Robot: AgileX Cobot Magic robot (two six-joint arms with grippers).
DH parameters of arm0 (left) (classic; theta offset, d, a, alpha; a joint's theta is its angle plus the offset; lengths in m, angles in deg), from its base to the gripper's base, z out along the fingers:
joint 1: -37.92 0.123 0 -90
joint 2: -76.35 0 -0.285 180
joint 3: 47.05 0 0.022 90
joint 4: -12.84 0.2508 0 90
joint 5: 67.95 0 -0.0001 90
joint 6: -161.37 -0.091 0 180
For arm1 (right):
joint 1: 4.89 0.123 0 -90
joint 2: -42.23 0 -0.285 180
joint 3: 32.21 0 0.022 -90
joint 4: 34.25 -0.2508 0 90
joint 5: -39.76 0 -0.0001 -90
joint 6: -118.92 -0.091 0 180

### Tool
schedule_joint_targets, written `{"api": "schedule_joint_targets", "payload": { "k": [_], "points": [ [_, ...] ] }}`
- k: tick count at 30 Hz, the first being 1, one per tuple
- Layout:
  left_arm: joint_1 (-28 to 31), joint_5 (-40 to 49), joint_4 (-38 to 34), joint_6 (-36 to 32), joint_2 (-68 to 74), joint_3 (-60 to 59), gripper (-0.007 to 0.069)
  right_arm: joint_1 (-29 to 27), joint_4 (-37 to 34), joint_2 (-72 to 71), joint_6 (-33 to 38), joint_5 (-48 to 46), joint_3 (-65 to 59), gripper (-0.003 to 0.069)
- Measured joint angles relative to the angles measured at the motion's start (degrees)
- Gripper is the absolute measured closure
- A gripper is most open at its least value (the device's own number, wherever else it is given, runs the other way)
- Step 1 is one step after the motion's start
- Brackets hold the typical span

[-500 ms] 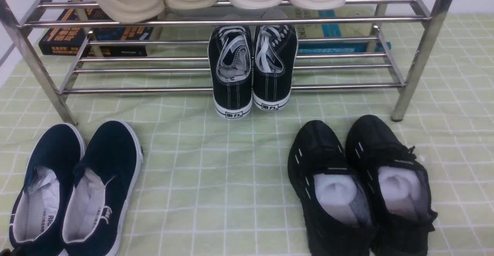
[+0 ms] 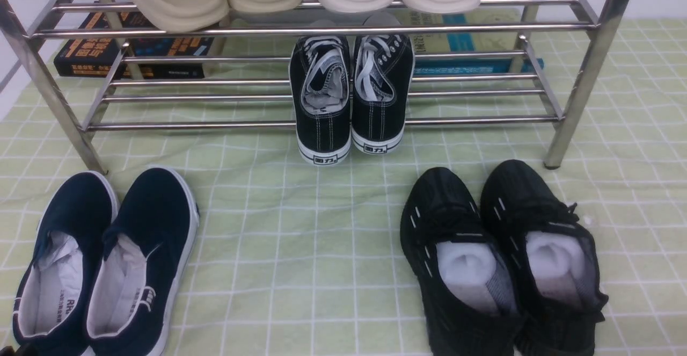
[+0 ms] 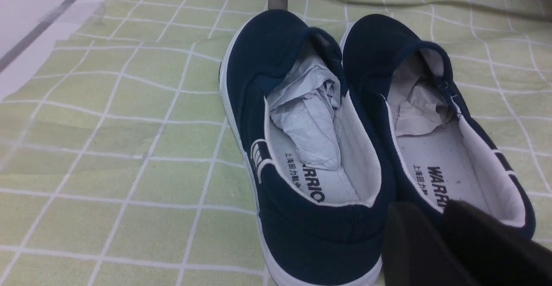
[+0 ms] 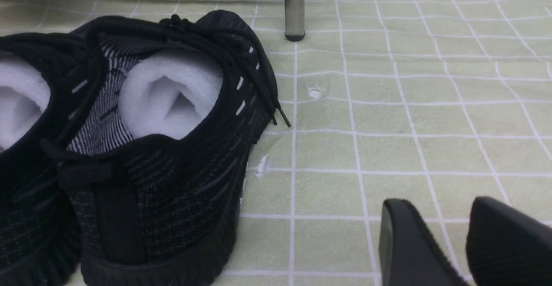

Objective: Take the shoes off the shelf with your hand from the green coffee tablecloth.
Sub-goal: 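Grasp the leftmost shoe on the bottom shelf of the shoe rack with the left gripper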

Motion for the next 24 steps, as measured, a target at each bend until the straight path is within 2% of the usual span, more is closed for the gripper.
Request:
{"api": "schedule_joint_targets", "payload": {
  "k": [15, 17, 20, 21, 24],
  "points": [
    [0.0, -0.1, -0.9, 1.1, 0.0, 0.0, 0.0466, 0.0, 0.0, 0.0, 0.0, 0.0, 0.0, 0.0422],
    [0.0, -0.2, -3.8, 3.9, 0.0, 0.0, 0.0466, 0.0, 0.0, 0.0, 0.0, 0.0, 0.0, 0.0422],
    [0.0, -0.5, -12.4, 11.6, 0.0, 0.0, 0.0464, 0.0, 0.0, 0.0, 0.0, 0.0, 0.0, 0.0422],
    [0.0, -0.5, -19.6, 18.0, 0.0, 0.0, 0.0464, 0.0, 0.0, 0.0, 0.0, 0.0, 0.0, 0.0422],
    [0.0, -0.3, -32.0, 29.3, 0.0, -0.1, 0.0462, 0.0, 0.0, 0.0, 0.0, 0.0, 0.0, 0.0422]
  ]
}}
